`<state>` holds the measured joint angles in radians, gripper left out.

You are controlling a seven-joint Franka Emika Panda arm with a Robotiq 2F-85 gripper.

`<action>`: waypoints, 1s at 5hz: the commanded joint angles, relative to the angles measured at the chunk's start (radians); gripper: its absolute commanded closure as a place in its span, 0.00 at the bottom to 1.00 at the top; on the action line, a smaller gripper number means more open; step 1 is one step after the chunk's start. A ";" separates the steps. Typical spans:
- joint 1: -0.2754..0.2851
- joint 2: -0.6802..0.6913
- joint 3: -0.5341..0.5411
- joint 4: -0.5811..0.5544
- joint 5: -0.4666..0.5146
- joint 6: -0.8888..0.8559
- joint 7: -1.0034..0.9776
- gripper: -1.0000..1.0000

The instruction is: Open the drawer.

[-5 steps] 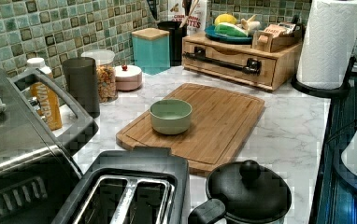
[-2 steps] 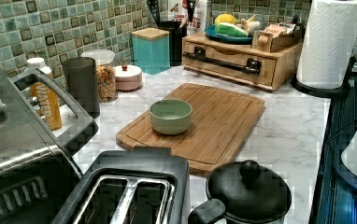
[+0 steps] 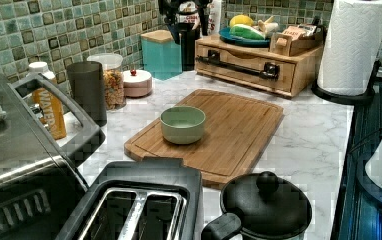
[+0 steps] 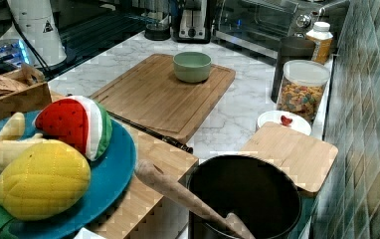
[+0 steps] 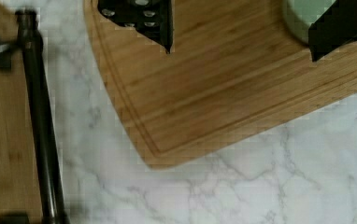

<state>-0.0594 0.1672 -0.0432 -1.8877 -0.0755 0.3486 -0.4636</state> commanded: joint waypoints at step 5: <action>-0.166 0.062 -0.108 -0.096 -0.201 0.374 -0.244 0.00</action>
<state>-0.2197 0.2188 -0.1526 -1.9268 -0.2703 0.7080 -0.6943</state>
